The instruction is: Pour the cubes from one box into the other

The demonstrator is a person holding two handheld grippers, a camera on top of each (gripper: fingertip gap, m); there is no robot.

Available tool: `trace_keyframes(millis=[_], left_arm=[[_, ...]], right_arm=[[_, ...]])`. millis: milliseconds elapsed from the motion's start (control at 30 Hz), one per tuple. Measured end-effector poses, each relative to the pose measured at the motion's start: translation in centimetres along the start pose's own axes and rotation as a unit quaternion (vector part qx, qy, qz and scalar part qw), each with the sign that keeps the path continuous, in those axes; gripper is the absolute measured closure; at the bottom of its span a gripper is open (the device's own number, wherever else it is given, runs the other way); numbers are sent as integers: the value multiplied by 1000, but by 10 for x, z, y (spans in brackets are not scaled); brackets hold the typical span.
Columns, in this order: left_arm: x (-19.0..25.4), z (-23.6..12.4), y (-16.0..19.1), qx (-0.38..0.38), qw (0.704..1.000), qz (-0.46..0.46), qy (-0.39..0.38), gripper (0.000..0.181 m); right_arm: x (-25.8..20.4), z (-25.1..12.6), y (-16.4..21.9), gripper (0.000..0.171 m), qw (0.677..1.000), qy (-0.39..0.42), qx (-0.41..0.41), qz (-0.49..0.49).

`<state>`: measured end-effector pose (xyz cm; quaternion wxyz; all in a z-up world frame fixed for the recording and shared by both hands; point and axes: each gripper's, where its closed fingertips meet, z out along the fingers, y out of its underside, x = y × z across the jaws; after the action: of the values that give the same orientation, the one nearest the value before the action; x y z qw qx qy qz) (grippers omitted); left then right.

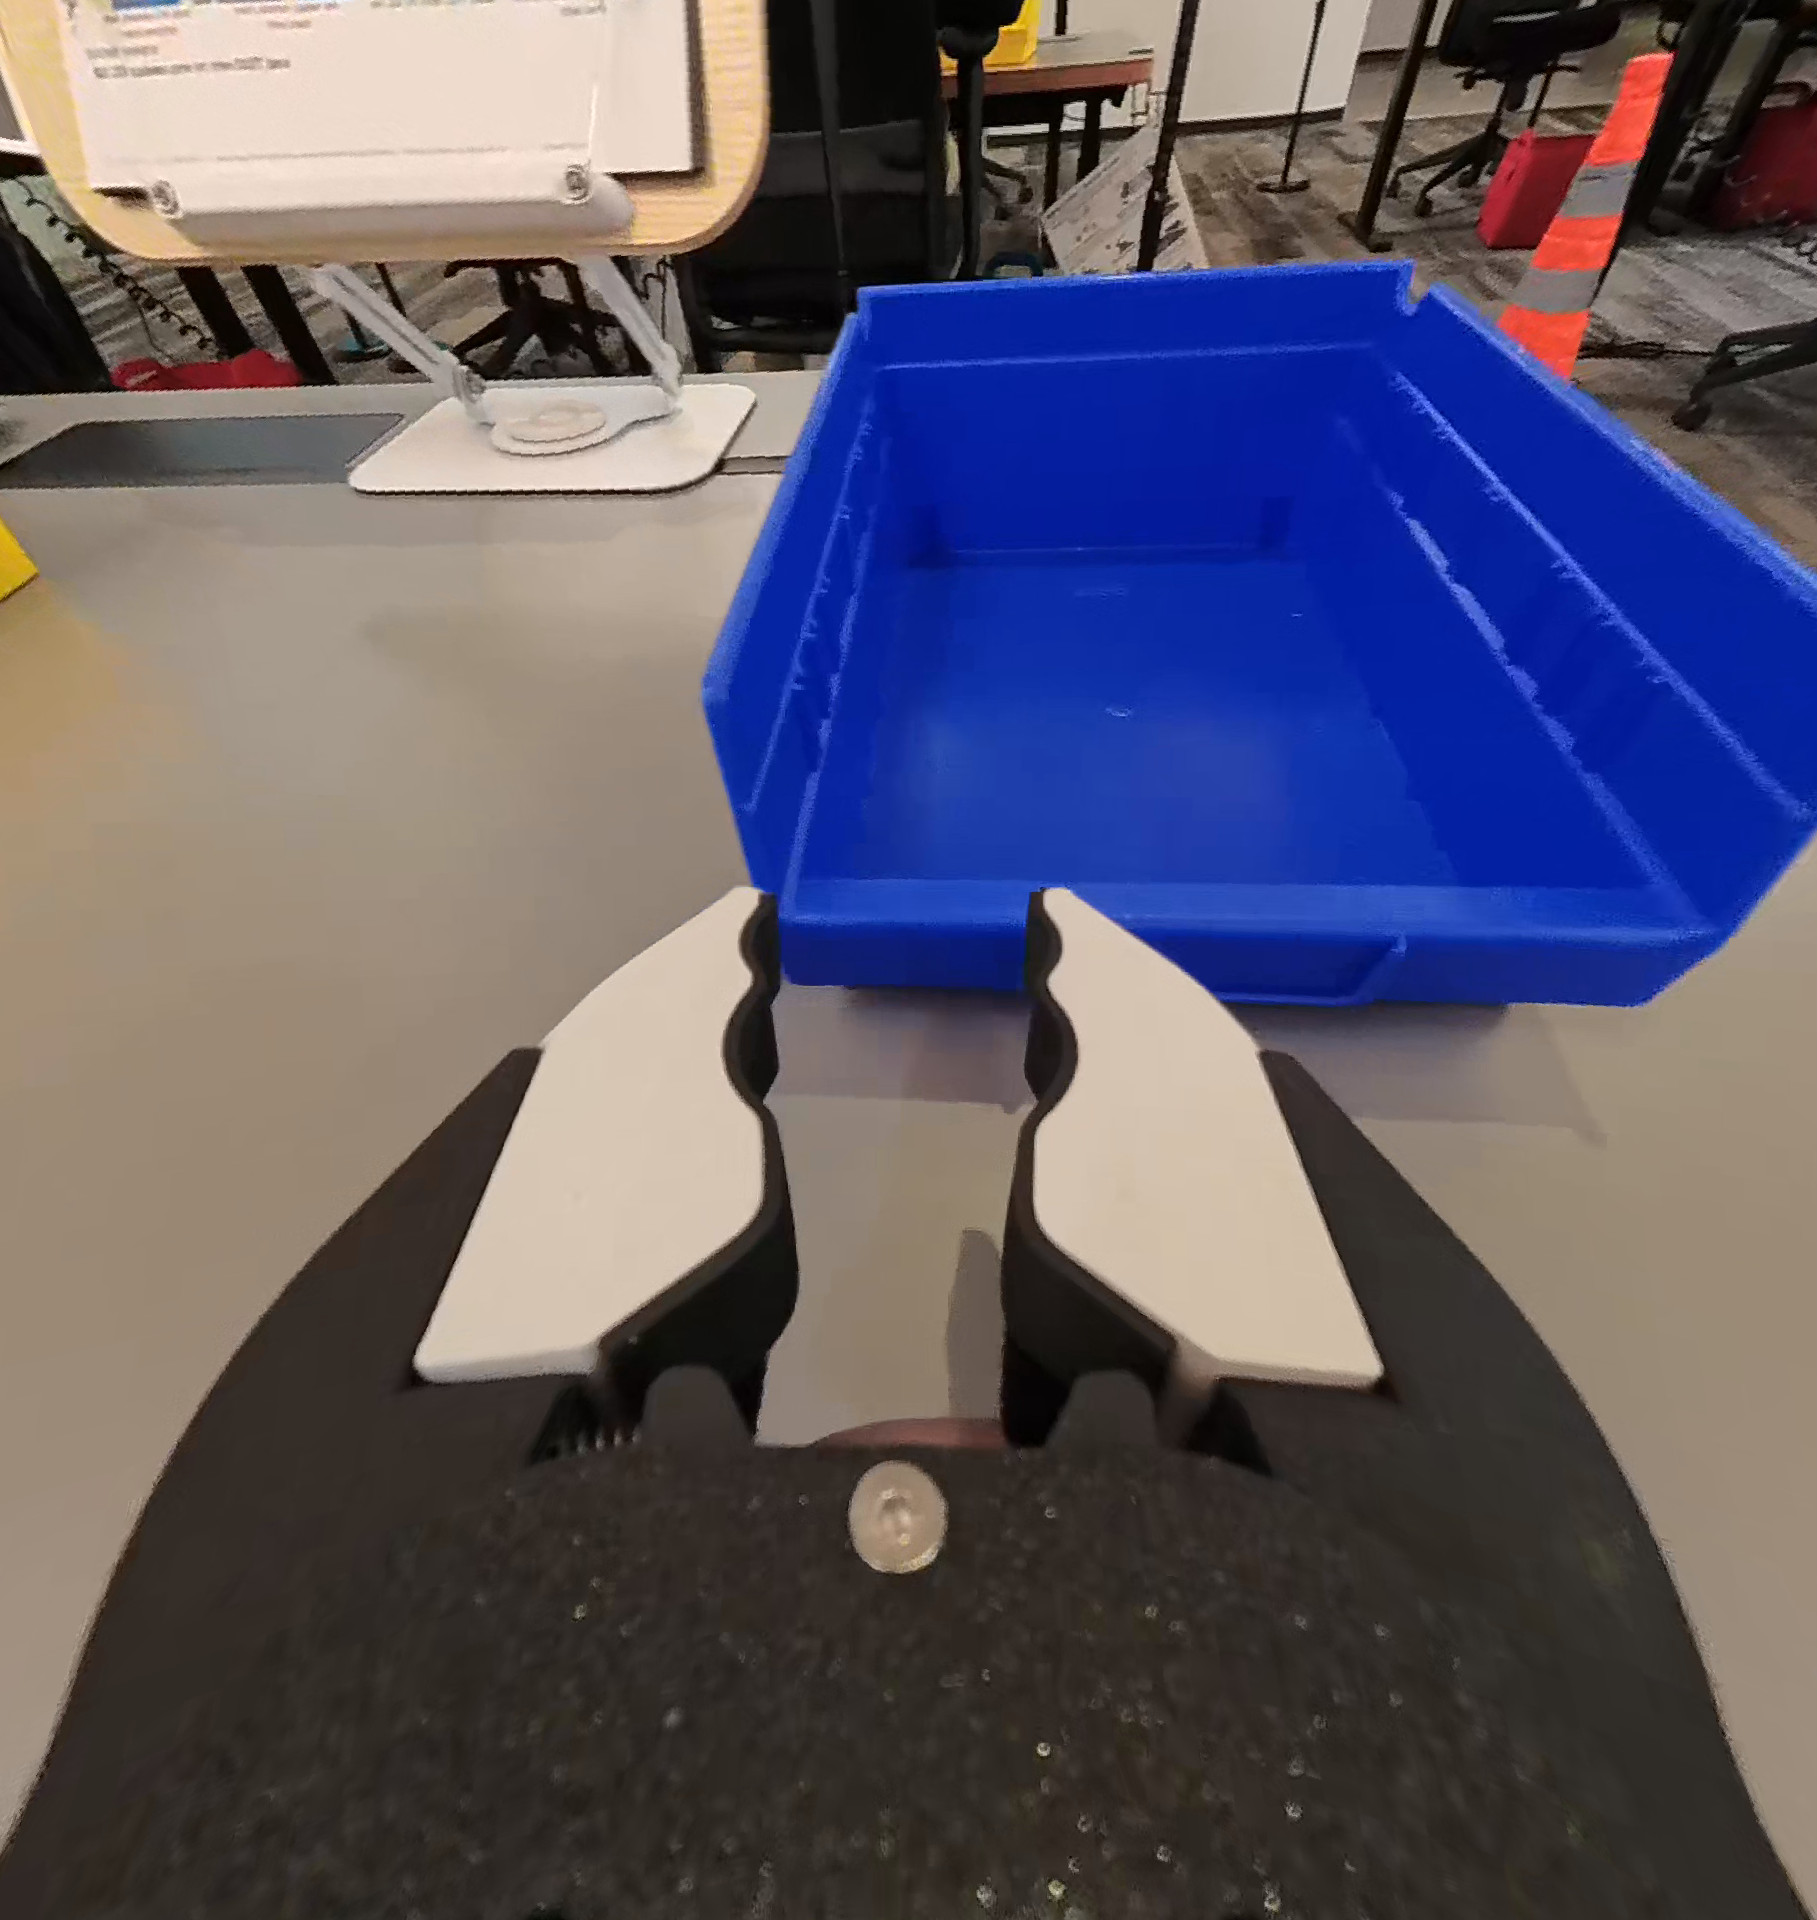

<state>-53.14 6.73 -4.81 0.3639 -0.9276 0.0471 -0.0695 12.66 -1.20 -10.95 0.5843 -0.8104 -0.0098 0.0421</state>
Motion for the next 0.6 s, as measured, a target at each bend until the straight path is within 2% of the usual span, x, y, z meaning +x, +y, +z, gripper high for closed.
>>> trace_keyframes(millis=[167,300,500,600], left_arm=[[-22,67,-49,-96,995,-14,-12,122],[-32,114,-53,-173,984,-36,-12,124],[-41,152,-82,-207,977,-50,-29,138],[-50,167,-79,-244,967,-42,-55,156]], right_arm=[[-20,6,3,127,1000,-21,-9,-18],[-34,8,8,127,999,-31,-16,-41],[-42,8,14,127,997,-38,-24,-63],[-42,7,12,127,997,-37,-22,-59]])
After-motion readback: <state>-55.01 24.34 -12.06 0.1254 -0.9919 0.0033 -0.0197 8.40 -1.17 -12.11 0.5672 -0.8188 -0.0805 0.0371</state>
